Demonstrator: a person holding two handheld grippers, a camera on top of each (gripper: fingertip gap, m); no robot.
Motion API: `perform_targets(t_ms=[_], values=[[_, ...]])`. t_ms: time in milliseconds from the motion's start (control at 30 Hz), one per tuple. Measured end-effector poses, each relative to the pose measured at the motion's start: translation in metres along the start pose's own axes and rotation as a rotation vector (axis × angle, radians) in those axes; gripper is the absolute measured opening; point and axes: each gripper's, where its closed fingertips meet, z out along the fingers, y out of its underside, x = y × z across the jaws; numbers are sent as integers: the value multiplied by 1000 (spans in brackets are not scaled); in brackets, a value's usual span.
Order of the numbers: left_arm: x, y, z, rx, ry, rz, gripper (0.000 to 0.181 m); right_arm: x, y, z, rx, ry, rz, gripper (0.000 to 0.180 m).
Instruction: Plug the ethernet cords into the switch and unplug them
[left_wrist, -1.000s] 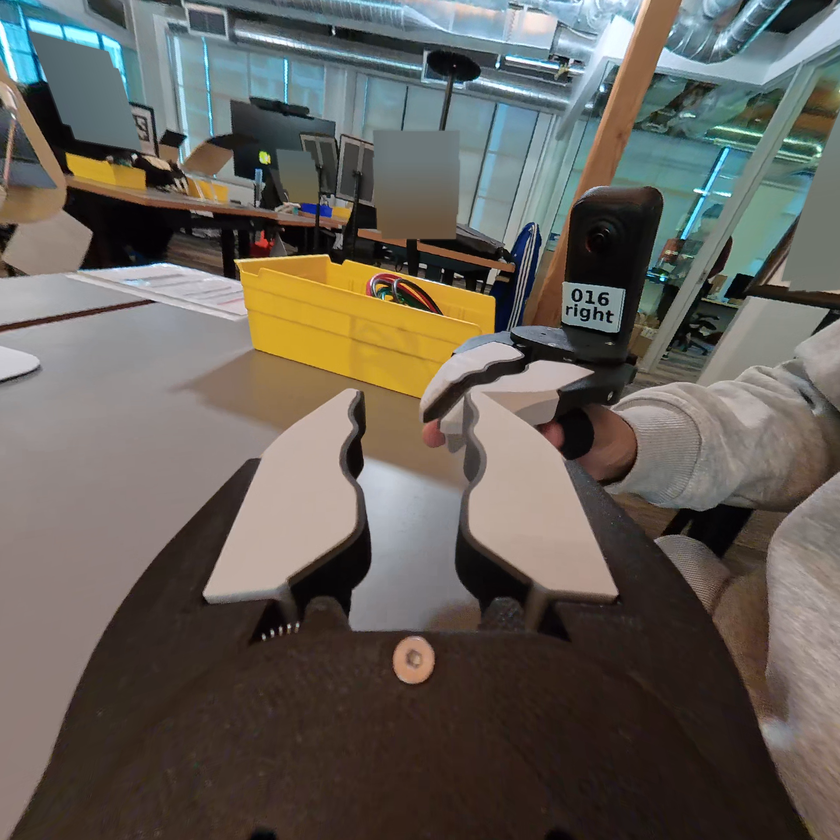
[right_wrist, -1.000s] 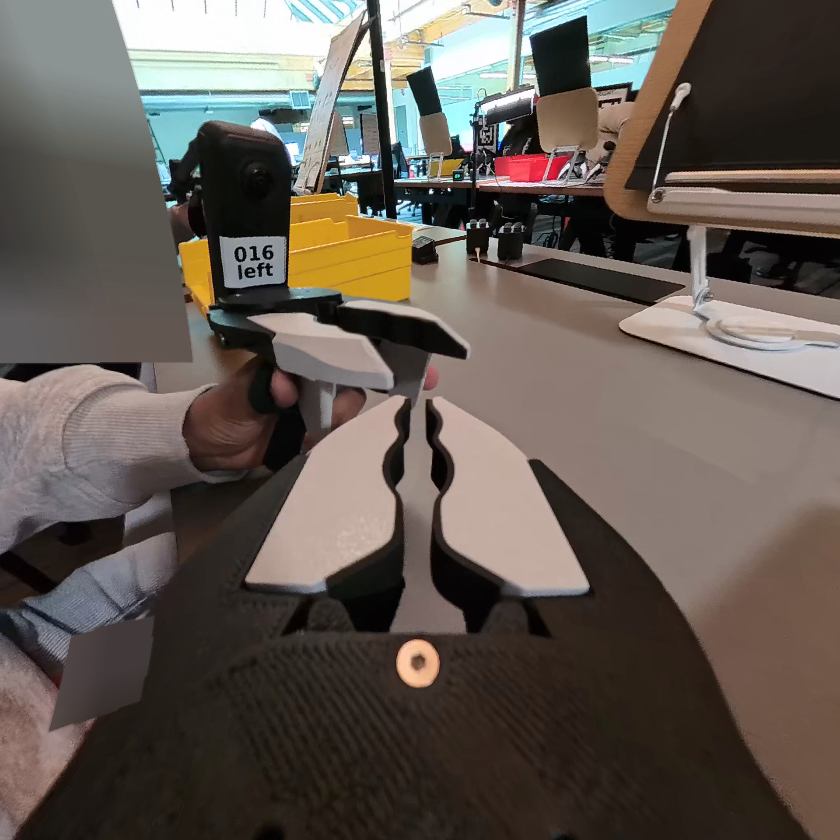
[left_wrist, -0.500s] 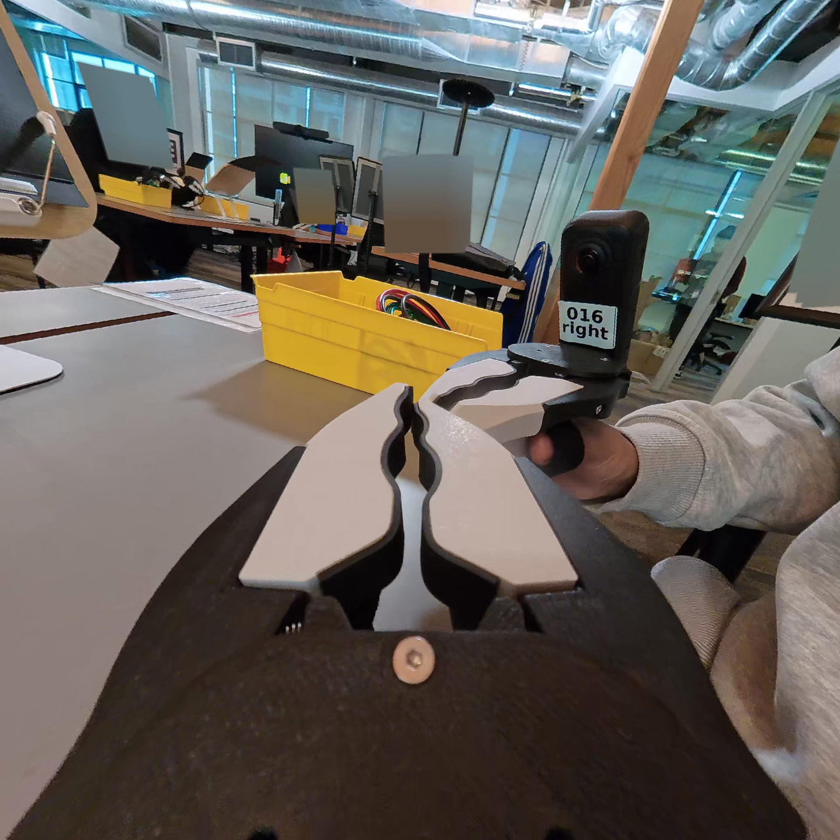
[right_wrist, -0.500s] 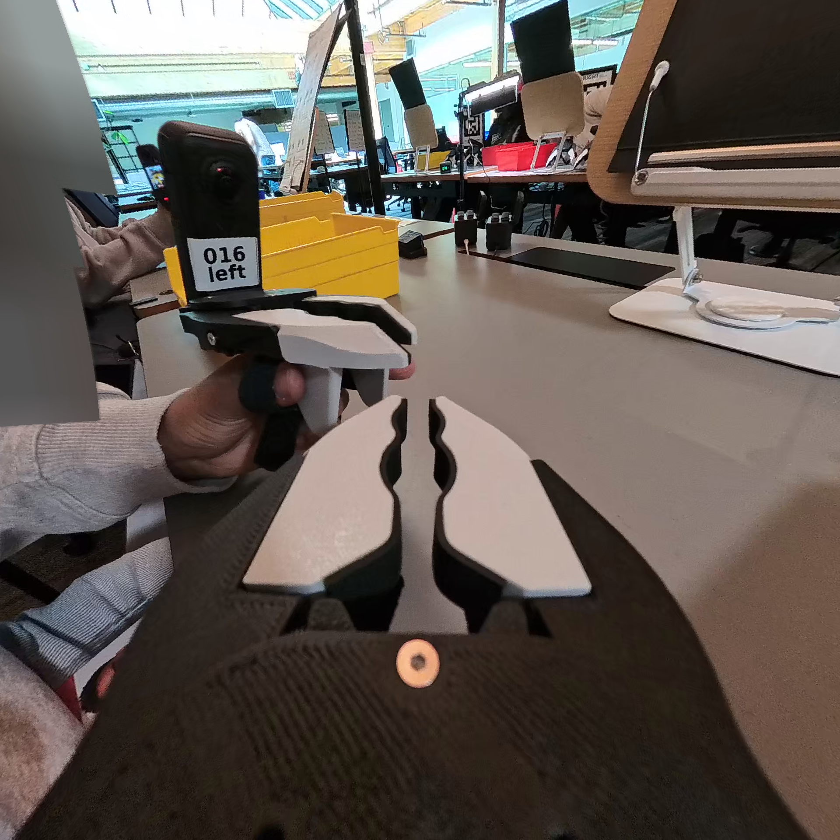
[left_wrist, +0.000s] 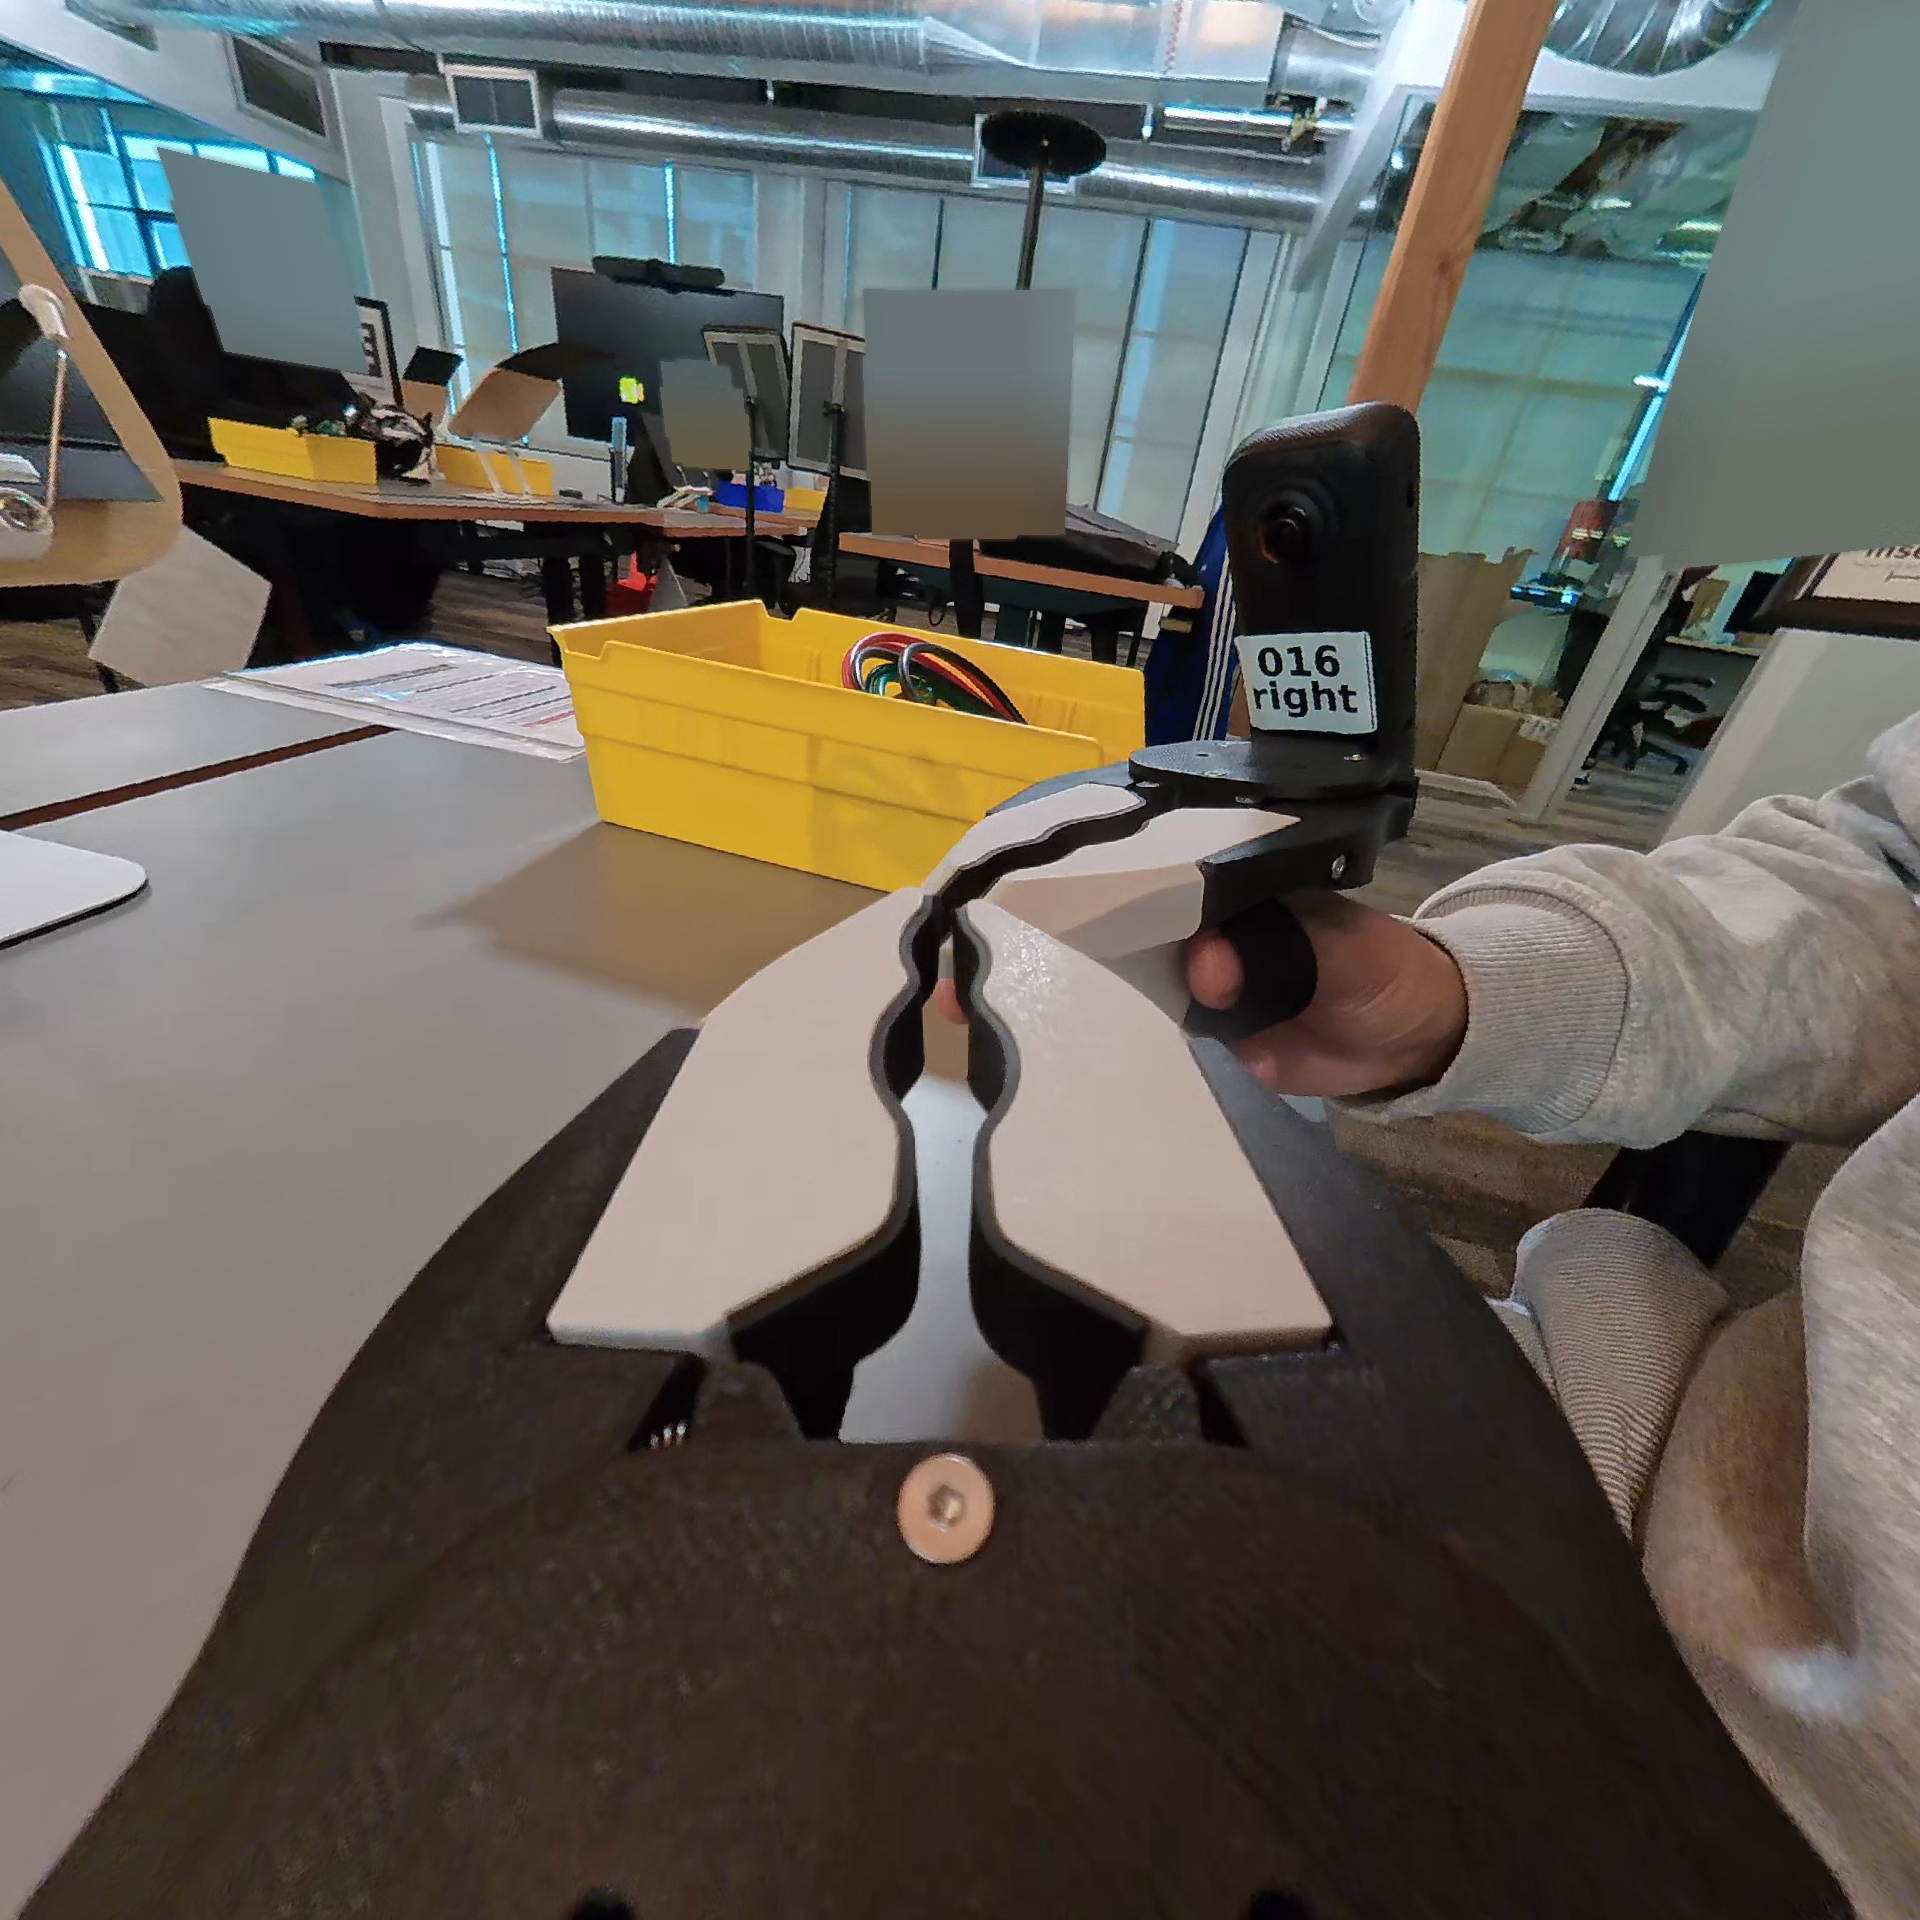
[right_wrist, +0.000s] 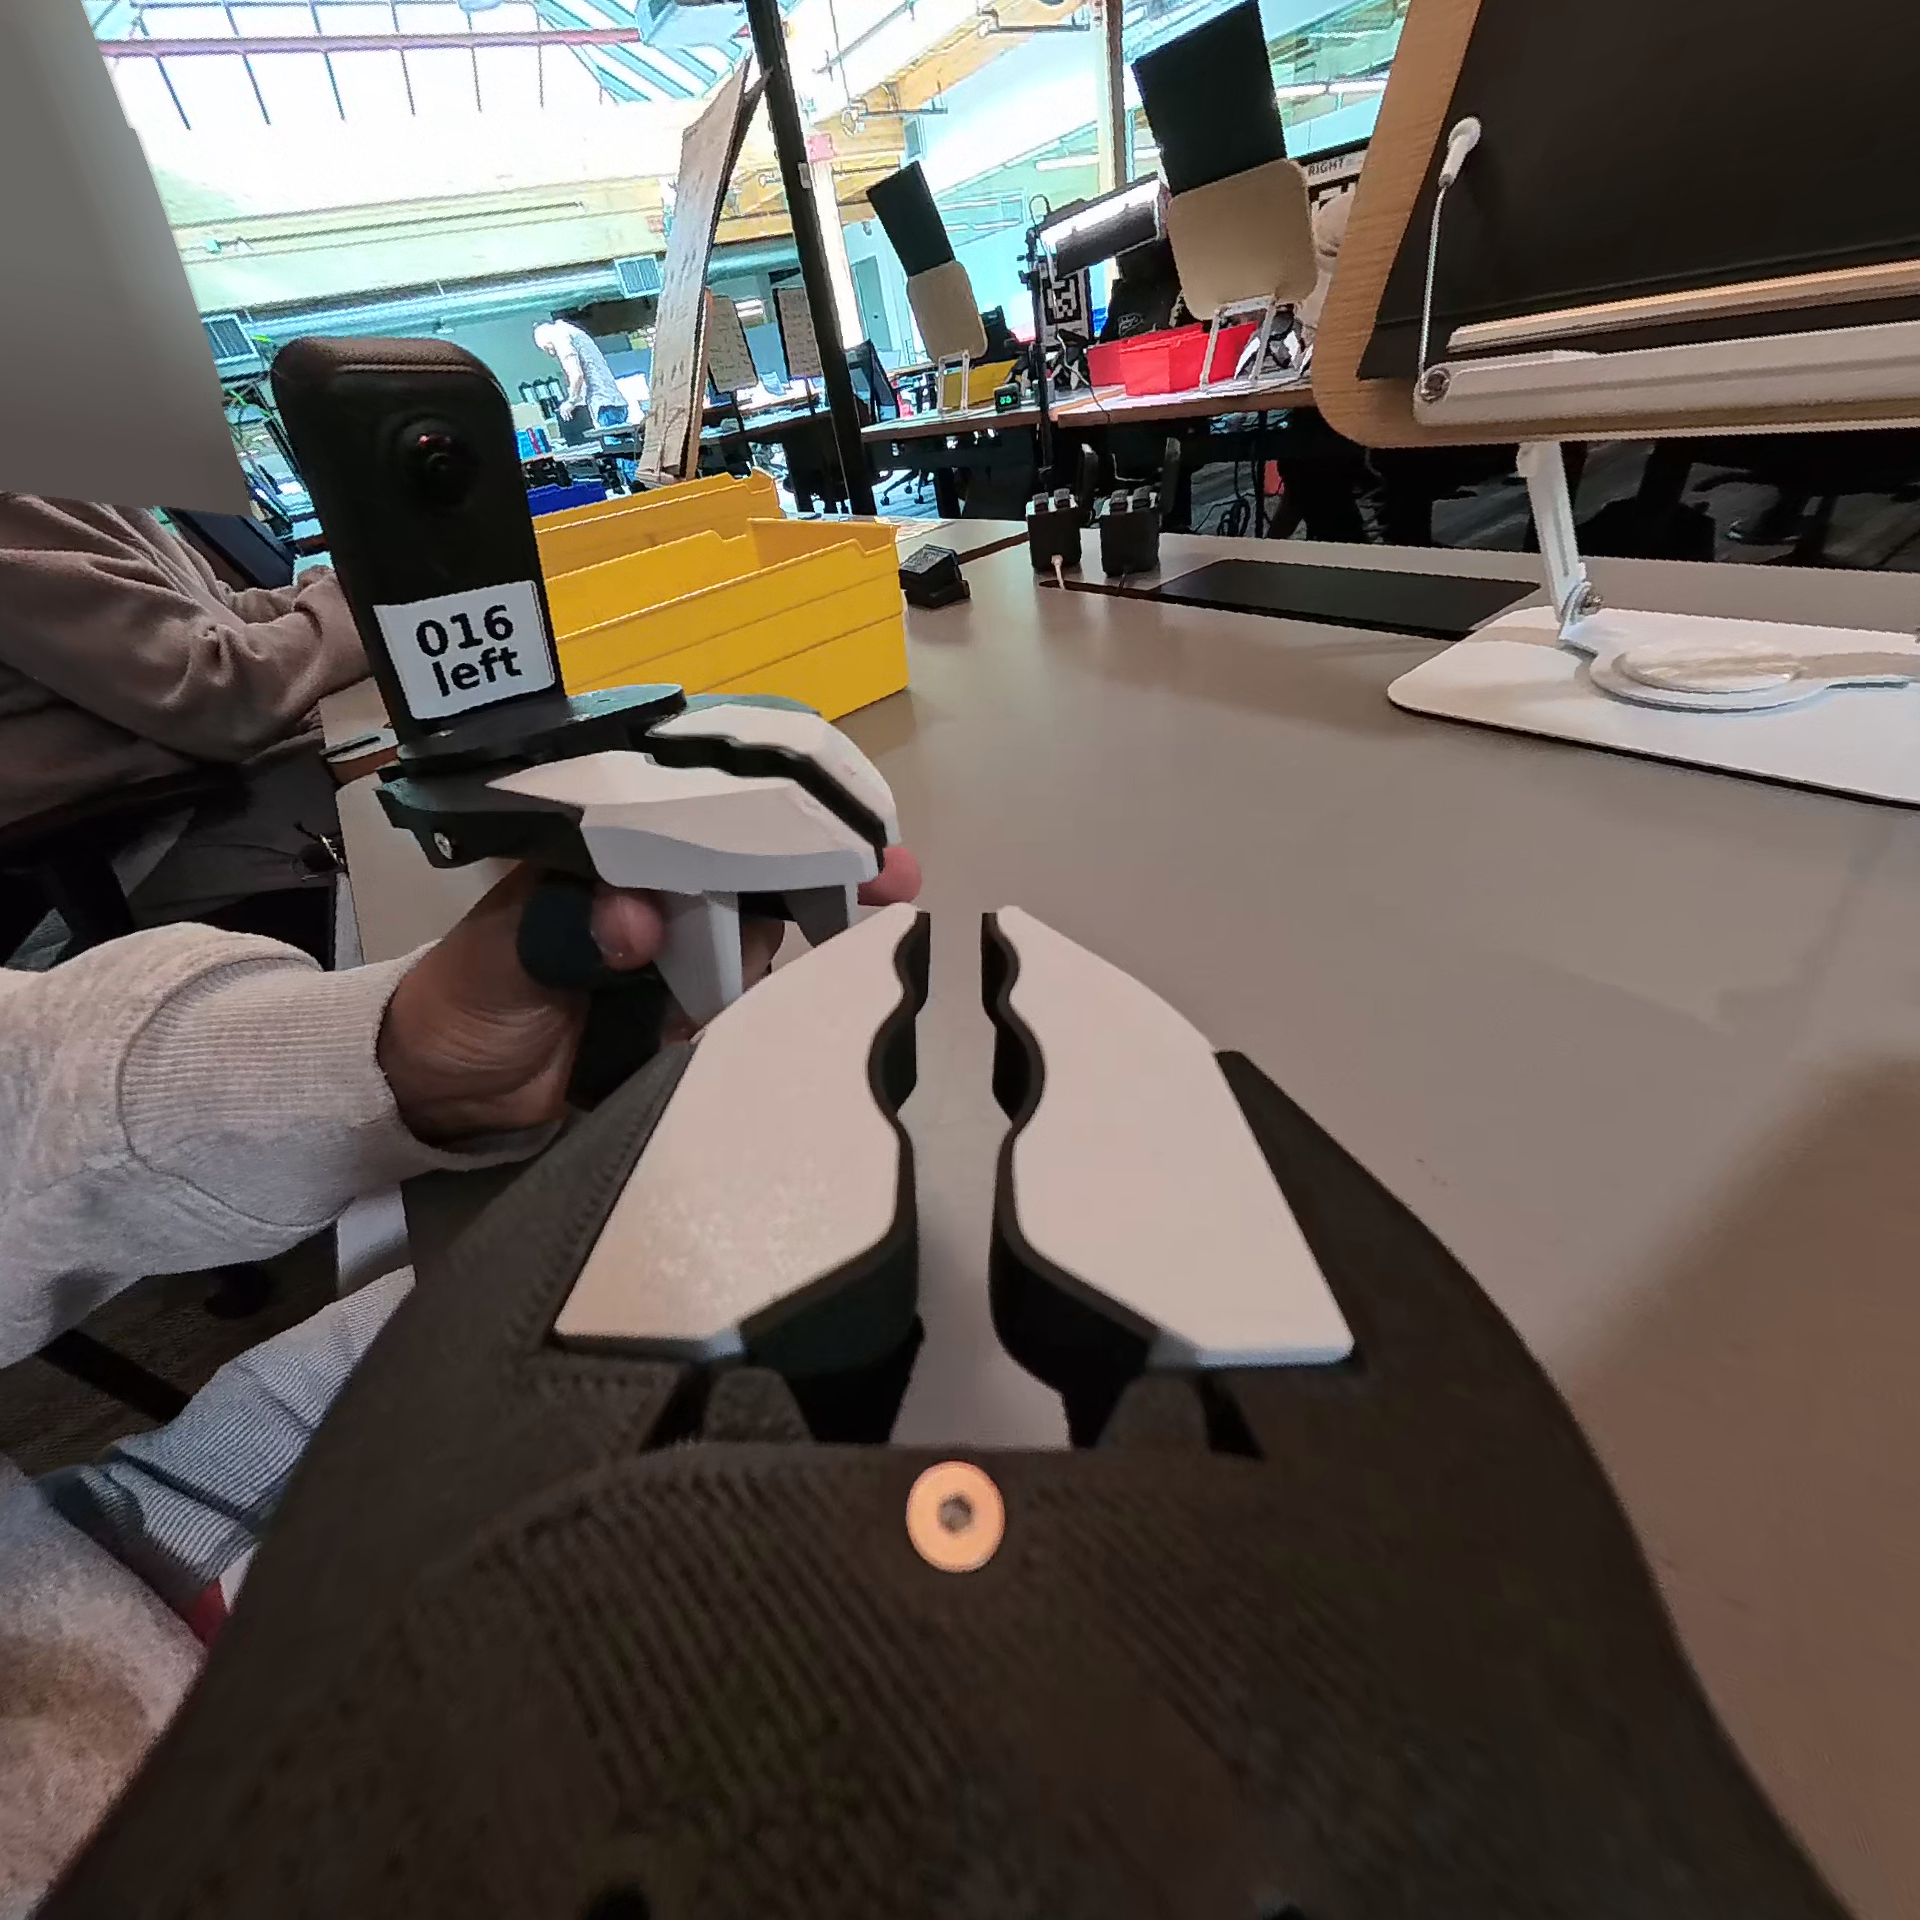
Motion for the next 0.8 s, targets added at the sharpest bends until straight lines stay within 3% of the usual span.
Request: perform_targets(t_ms=[800], values=[[-4,-1,-2,15,-11,-20,9,-1,1,1,-4,-2,5,9]])
